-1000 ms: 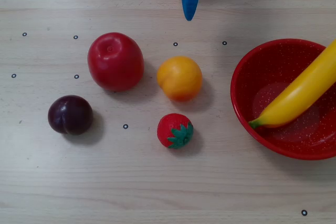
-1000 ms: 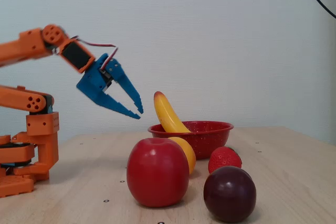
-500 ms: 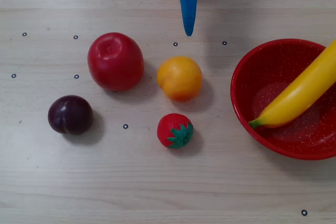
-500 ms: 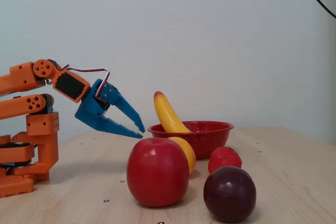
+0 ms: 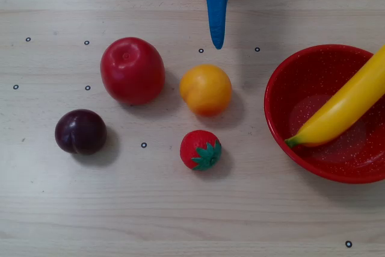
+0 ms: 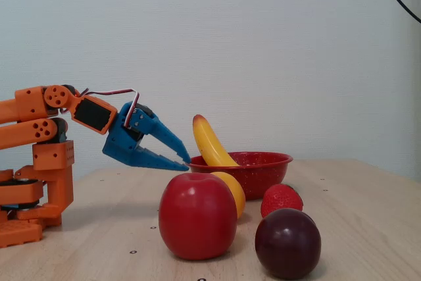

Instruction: Put the banana in the red bowl.

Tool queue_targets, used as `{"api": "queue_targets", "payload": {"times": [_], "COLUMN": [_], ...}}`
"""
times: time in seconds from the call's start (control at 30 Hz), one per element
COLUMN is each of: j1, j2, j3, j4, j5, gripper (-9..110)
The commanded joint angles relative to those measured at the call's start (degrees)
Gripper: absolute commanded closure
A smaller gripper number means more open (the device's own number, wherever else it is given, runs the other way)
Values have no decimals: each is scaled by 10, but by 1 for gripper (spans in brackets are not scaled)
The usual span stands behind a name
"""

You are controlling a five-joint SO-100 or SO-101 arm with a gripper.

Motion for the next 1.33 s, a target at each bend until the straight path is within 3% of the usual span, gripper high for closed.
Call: {"api": "queue_targets", "payload": {"times": [0.0,0.13,0.37,1.3], "j1": [6,4,4,-5], "j2": [9,9,9,9], "j3": [9,9,9,9], "j4": [25,97,103,106], "j5": [-17,-37,-1,-14], "gripper": [101,101,101,101]}}
